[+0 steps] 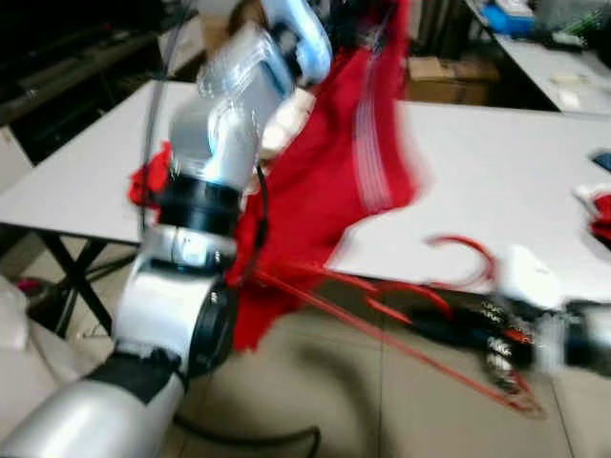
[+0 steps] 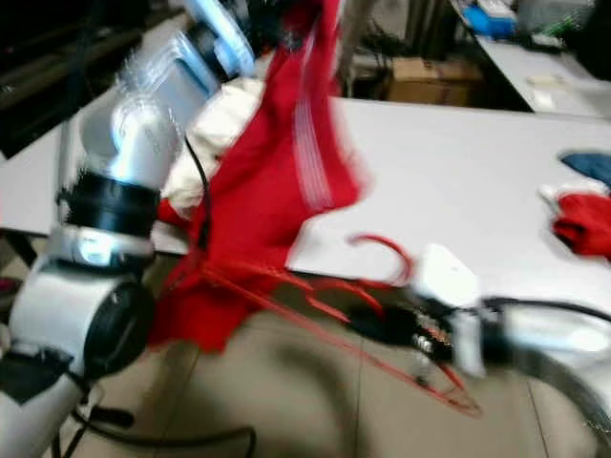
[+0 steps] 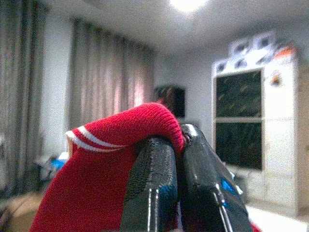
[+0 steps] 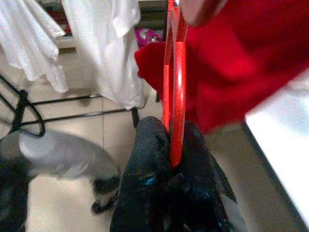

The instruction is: Hang hanger

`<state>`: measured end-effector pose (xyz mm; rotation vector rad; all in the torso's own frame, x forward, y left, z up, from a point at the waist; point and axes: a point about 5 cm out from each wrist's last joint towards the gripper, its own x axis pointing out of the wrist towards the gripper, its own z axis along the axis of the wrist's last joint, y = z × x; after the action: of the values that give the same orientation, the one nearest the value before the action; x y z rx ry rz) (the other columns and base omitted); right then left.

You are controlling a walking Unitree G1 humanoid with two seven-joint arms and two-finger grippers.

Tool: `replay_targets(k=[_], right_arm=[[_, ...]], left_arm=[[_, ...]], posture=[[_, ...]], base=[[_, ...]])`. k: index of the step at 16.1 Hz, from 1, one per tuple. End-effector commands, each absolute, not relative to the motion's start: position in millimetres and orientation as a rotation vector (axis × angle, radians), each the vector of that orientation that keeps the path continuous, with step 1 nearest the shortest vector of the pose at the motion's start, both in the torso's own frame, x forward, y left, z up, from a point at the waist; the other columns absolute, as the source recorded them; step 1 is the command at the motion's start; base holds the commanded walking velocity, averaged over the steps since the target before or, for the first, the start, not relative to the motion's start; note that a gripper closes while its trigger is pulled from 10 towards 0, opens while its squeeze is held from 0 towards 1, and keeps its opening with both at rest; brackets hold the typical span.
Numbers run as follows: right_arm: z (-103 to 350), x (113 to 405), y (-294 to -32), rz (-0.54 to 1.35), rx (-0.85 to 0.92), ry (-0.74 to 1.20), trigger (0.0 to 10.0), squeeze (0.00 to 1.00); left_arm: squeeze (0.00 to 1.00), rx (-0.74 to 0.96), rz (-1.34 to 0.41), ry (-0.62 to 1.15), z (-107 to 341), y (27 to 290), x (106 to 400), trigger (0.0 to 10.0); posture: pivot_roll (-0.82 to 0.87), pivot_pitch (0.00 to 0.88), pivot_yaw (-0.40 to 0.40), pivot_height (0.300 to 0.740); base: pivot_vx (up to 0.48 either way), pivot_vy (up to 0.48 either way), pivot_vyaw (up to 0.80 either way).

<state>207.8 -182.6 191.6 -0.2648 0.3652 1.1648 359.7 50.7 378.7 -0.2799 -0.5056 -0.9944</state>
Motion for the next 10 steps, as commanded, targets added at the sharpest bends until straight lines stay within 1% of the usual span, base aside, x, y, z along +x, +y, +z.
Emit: replay_targets(k=[1, 2, 3, 5, 6, 8, 9, 10], right_arm=[[185.6, 218.8, -183.1, 1.101, -0.322, 0.365, 10.0, 0.0], [181.3, 247.3, -184.9, 0.944, -0.399, 0.325, 10.0, 0.0], [181.1, 255.9, -186.2, 0.895, -0.429, 0.313, 10.0, 0.0], [211.8, 305.1, -211.5, 0.549, -0.581, 0.15, 10.0, 0.0], [247.0, 329.0, -230.4, 0.315, -0.661, -0.002, 10.0, 0.0], [282.4, 341.4, -242.4, 0.161, -0.658, -0.16, 10.0, 0.0], [290.4, 342.7, -243.6, 0.144, -0.663, -0.199, 10.0, 0.0], [312.1, 346.0, -243.6, 0.116, -0.67, -0.327, 10.0, 0.0]], left_arm=[[0.0, -0.319, -1.033, -0.518, 386.4, 50.0, 356.9, 10.0], [0.0, -0.341, -1.087, -0.558, 400.4, 48.0, 348.2, 10.0], [0.0, -0.345, -1.101, -0.569, 404.2, 48.1, 345.8, 10.0], [0.0, -0.375, -1.064, -0.641, 425.2, 70.7, 342.8, 10.0], [0.0, -0.364, -1.027, -0.69, 435.0, 88.4, 341.3, 10.0], [0.0, -0.342, -0.975, -0.722, 441.8, 105.9, 340.4, 10.0], [0.0, -0.331, -0.958, -0.726, 442.6, 109.7, 340.8, 10.0], [0.0, -0.303, -0.885, -0.732, 441.8, 125.0, 343.7, 10.0]], posture=[[-0.06, 0.0, 0.0, 0.74], [-0.05, 0.0, -0.008, 0.74], [-0.05, 0.0, -0.008, 0.74], [-0.04, 0.0, -0.019, 0.74], [-0.04, 0.0, -0.03, 0.74], [-0.04, 0.0, -0.038, 0.74], [-0.04, 0.0, -0.041, 0.74], [-0.04, 0.0, -0.042, 0.74]], base=[[0.371, 0.0, 0.0], [0.371, 0.0, 0.0], [0.371, 0.0, 0.0], [0.373, 0.0, 0.0], [0.375, 0.0, 0.0], [0.371, 0.0, 0.0], [0.375, 0.0, 0.0], [0.375, 0.0, 0.0]])
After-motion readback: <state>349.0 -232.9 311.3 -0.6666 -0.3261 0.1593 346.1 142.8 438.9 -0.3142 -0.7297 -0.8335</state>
